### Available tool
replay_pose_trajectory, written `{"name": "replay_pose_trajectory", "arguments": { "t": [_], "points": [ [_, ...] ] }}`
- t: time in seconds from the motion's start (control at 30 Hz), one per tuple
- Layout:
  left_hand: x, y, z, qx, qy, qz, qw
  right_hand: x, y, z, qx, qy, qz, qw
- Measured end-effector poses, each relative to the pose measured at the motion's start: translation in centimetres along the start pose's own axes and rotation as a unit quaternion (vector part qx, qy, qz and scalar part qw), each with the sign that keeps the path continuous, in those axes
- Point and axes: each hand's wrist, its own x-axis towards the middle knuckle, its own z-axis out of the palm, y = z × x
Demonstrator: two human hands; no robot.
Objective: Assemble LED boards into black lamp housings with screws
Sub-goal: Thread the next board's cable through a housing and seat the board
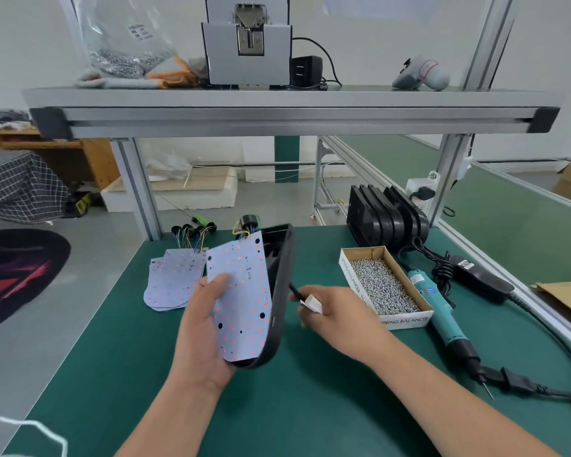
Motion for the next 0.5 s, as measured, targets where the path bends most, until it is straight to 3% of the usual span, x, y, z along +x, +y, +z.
{"name": "replay_pose_trajectory", "arguments": {
  "t": [0.07,0.23,0.4,0.5],
  "points": [
    [0.1,0.4,-0.5,-0.011,0.001,0.019,1.000,0.3,0.2,0.1,-0.044,0.040,0.011,0.998],
    [-0.1,-0.2,0.1,0.027,-0.048,0.010,0.998,0.0,0.4,0.2,0.062,-0.024,0.026,0.997],
    [-0.1,-0.6,0.1,0.035,-0.123,-0.024,0.991,0.5,0.7,1.1,-0.150,0.114,-0.031,0.982],
    [0.1,-0.6,0.0,0.056,-0.126,-0.024,0.990,1.2,1.2,1.1,-0.175,0.101,-0.049,0.978]
  ]
}}
